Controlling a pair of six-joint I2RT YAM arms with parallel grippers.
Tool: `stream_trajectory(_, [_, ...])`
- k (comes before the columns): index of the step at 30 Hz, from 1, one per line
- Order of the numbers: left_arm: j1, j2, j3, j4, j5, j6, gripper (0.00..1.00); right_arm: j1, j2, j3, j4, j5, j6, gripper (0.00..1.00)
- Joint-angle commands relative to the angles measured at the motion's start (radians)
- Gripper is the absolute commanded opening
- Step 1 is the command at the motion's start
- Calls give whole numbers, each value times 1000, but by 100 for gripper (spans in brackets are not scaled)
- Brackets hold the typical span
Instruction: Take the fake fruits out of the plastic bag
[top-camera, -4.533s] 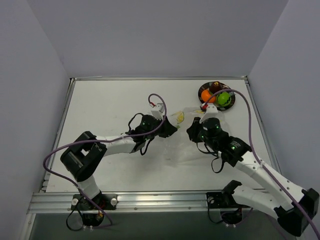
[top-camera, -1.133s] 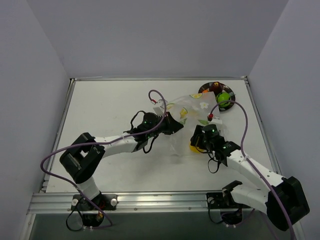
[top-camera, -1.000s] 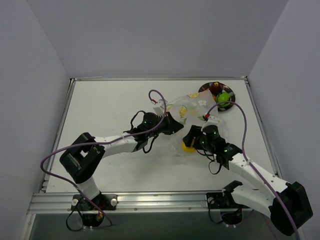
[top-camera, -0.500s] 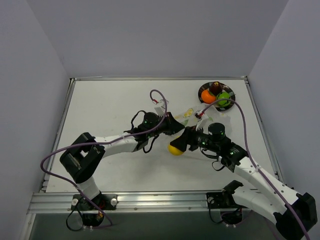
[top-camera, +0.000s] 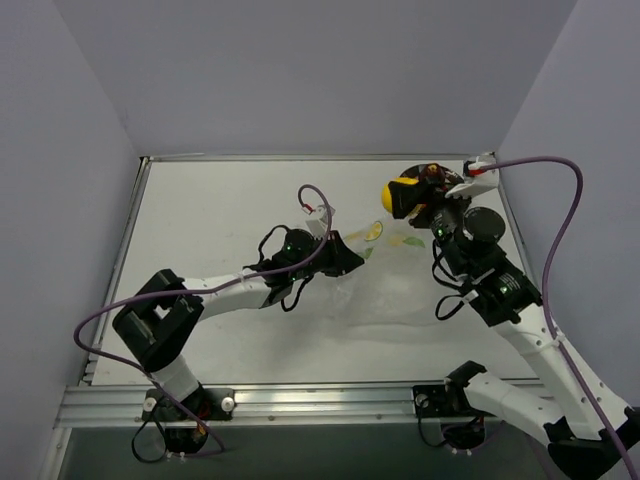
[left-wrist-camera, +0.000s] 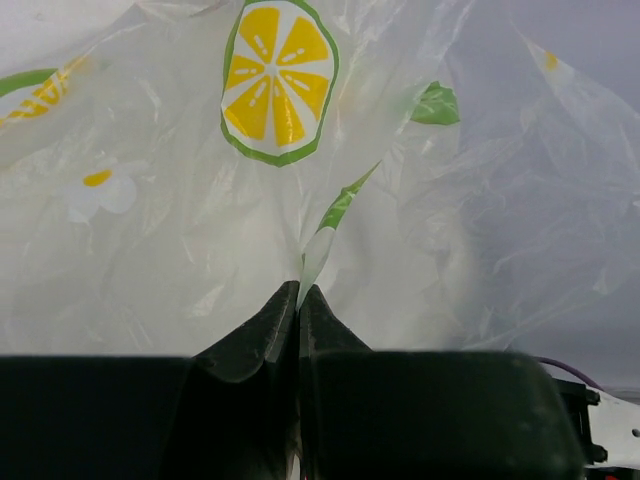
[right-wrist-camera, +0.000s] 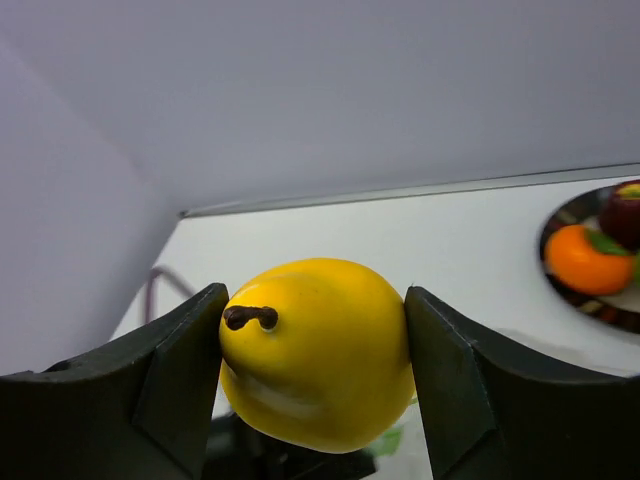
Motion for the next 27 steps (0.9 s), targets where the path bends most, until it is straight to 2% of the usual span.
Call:
stream_trajectory(1, [9,-117,22,-37,0,55,2,-106,115,80,26,380,-100,40])
stream_trajectory(3, [25,-140,17,-57,-2,72,2,-222,170,93,30,350,-75,40])
stream_trajectory(4, [31,-158,13,-71,0,72,2,-344,190,90,36,312,-58,39])
stream_trajectory(6, [42,-178,7,-85,0,75,2,-450,251,70,67,168,-6,38])
stream_trajectory(8, [54,-186,-4,-94,-2,72,2,-531,293,19,116,114,14,38])
stream_trajectory(14, [63,-181,-41,-93,-10,55,2,-617,454,-87,330,-9,36,38])
stream_trajectory(16, [63,-180,-43,-103,-23,60,2,-657,536,-88,375,-79,53,39])
stream_trajectory(20, [62,-177,-29,-131,-37,86,2,-662,673,-69,457,-159,59,39])
stream_trajectory(27, [62,-175,-18,-163,-48,129,2,-662,860,-45,543,-161,85,39])
